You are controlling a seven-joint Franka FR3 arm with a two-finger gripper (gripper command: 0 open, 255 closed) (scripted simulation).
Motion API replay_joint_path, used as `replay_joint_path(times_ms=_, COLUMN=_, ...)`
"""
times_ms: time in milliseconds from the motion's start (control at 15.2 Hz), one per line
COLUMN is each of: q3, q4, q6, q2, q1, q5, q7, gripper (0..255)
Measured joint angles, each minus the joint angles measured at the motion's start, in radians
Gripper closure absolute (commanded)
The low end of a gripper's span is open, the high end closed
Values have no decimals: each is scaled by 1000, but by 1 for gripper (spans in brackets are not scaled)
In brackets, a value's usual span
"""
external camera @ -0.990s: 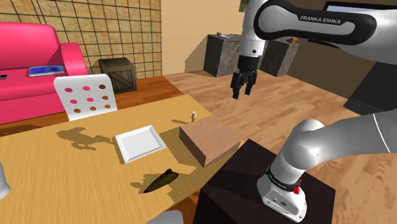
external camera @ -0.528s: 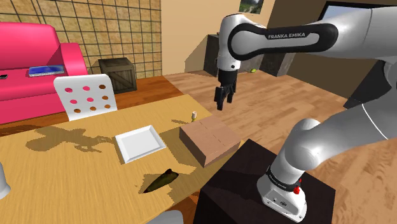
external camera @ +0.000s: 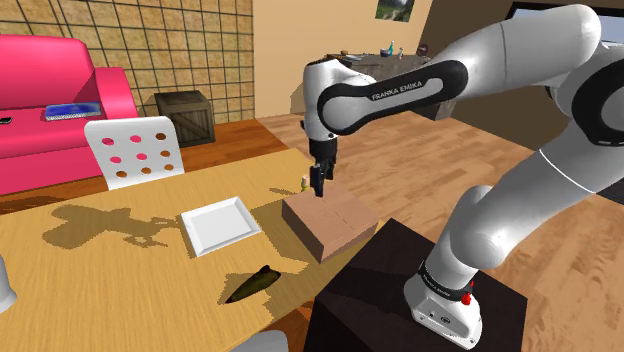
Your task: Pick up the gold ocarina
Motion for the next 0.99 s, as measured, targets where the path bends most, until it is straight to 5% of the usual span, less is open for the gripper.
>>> replay_joint_path(times_ms=990, q3=129, q4=178, q6=296, q2=539, q1=118, q5=-290, q7=-10, gripper=0)
